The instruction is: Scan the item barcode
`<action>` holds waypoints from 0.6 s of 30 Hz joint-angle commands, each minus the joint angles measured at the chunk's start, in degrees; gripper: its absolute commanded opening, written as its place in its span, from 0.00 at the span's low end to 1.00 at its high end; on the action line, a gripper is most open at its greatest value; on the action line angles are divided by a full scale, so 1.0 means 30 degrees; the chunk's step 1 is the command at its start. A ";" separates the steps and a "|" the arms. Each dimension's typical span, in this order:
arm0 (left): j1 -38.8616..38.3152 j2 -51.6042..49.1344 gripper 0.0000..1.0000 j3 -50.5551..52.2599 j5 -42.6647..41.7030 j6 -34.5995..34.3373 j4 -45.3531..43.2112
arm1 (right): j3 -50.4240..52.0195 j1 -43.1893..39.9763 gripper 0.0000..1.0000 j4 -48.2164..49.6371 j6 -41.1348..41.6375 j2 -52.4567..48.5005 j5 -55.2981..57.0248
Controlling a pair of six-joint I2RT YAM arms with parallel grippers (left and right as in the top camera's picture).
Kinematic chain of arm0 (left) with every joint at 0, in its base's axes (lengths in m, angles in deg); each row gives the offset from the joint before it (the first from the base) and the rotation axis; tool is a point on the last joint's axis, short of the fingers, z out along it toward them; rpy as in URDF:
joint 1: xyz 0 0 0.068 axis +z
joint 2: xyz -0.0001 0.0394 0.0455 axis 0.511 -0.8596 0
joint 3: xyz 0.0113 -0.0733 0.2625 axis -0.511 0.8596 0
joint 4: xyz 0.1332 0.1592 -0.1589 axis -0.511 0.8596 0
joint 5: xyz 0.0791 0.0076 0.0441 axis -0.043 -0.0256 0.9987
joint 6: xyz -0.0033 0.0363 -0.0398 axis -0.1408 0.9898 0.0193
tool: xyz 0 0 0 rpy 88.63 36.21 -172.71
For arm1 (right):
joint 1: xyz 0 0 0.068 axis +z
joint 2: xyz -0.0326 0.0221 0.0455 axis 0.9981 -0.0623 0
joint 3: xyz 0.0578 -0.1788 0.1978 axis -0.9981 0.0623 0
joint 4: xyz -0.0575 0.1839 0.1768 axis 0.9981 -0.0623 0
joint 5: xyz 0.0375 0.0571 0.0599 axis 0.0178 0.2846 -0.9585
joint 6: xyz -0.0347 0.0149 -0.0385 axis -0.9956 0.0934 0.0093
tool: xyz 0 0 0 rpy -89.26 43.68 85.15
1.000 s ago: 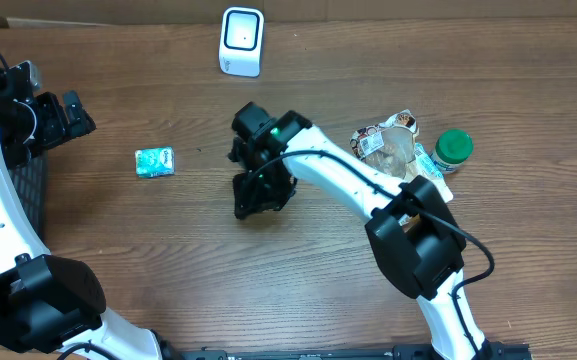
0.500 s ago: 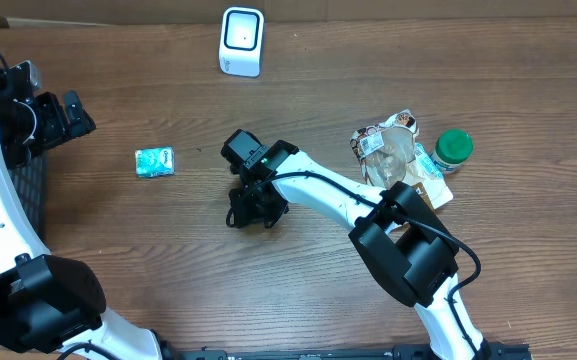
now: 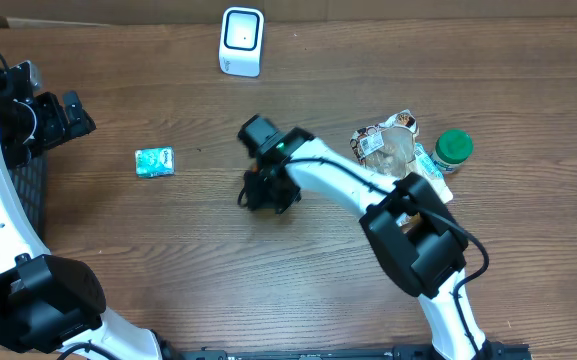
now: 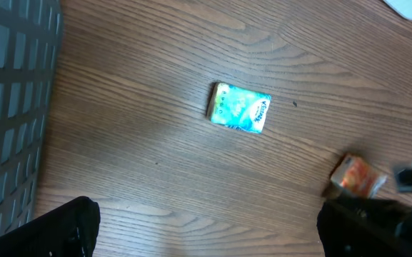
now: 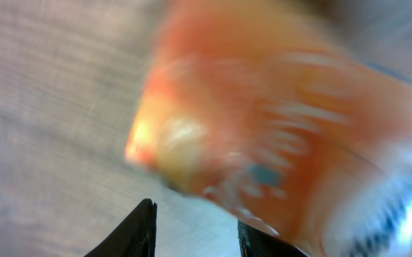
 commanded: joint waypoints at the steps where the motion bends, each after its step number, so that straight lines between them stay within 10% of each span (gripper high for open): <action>1: -0.0007 0.0044 1.00 -0.0036 -0.0219 0.0357 -0.0015 | 0.0124 -0.1275 0.34 0.0372 -0.0117 -0.0219 0.2004; 18: -0.0007 0.0044 1.00 -0.0036 -0.0226 0.0364 -0.0015 | -0.0984 -0.4524 0.34 0.2062 -0.3162 0.0204 -0.0670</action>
